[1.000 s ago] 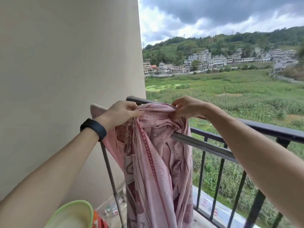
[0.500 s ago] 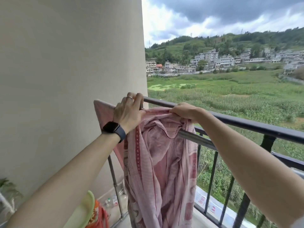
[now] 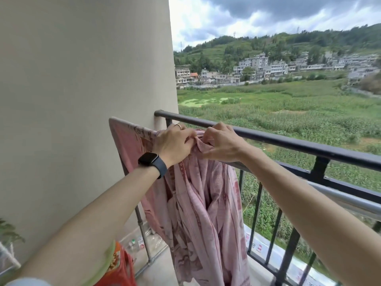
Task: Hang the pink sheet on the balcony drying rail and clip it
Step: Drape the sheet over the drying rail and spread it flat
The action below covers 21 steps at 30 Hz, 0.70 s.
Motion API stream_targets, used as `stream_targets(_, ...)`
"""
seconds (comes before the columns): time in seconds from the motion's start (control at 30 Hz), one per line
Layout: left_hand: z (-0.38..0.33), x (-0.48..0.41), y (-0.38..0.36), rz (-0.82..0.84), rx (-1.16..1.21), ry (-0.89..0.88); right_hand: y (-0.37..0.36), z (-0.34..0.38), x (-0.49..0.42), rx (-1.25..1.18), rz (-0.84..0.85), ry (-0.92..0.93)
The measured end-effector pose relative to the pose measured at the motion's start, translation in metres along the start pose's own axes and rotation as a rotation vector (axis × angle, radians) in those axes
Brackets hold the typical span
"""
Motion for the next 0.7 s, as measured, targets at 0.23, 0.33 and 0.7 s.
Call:
stream_targets(0.23,-0.069,-0.020,0.037,-0.042,0.165,-0.031,0.058,-0.015,0.007,0.209,-0.215,-0.012)
stream_targets(0.33,-0.114,-0.033,0.044,0.030,0.428,0.020,0.110,-0.037,0.038,0.284,-0.397,-0.047)
stream_targets(0.7,-0.308,-0.016,0.055,0.264,0.822,-0.196,0.219,-0.120,0.231,0.082,-0.607,-0.309)
Point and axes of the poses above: each hand's wrist, its own x-axis away from the middle knuckle, its own y-axis out of the back of the hand, z = x × y, the point moved 2 cm from there along -x, towards the middle knuckle, and after that the axes turned 10 degrees about -z, right-handed, at the moved point
